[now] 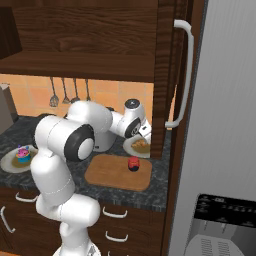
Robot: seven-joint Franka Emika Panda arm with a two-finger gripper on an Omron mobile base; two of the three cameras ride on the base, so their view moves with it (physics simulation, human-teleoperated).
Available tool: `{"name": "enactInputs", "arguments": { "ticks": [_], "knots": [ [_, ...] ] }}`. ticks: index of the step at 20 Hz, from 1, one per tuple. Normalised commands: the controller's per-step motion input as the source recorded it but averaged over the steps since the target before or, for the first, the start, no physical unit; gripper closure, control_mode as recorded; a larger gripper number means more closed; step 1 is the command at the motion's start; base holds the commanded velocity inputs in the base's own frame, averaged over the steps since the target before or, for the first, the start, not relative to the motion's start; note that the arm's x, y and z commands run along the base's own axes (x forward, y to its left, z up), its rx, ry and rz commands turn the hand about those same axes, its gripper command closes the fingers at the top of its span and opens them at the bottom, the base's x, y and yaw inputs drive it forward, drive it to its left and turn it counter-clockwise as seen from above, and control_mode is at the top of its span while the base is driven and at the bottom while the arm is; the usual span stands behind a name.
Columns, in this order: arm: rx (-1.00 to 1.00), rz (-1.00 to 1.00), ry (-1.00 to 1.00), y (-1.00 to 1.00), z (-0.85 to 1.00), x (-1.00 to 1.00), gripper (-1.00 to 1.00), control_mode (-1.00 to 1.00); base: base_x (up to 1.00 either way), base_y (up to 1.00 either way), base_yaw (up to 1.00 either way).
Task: From the different types of pastries on the counter, select a croissant and place it on the cutting board. Then retrieve a jar of jam from the cabinet and place it alongside the croissant on the cutting board.
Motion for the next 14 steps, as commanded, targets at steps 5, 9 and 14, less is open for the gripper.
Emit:
{"name": "enactInputs", "arguments": {
  "ticks": [5,9,14],
  "knots": [
    [0.0,-0.03,0.02,0.0,-0.06,0.14,-1.0,-1.0,0.0,0.0,0.0],
    [0.02,-0.06,0.05,0.0,-0.23,0.23,-1.0,-1.0,0.0,0.0,0.0],
    [0.03,-0.07,0.09,0.0,-0.3,0.3,-1.0,-1.0,0.0,0.0,0.0]
  ]
}}
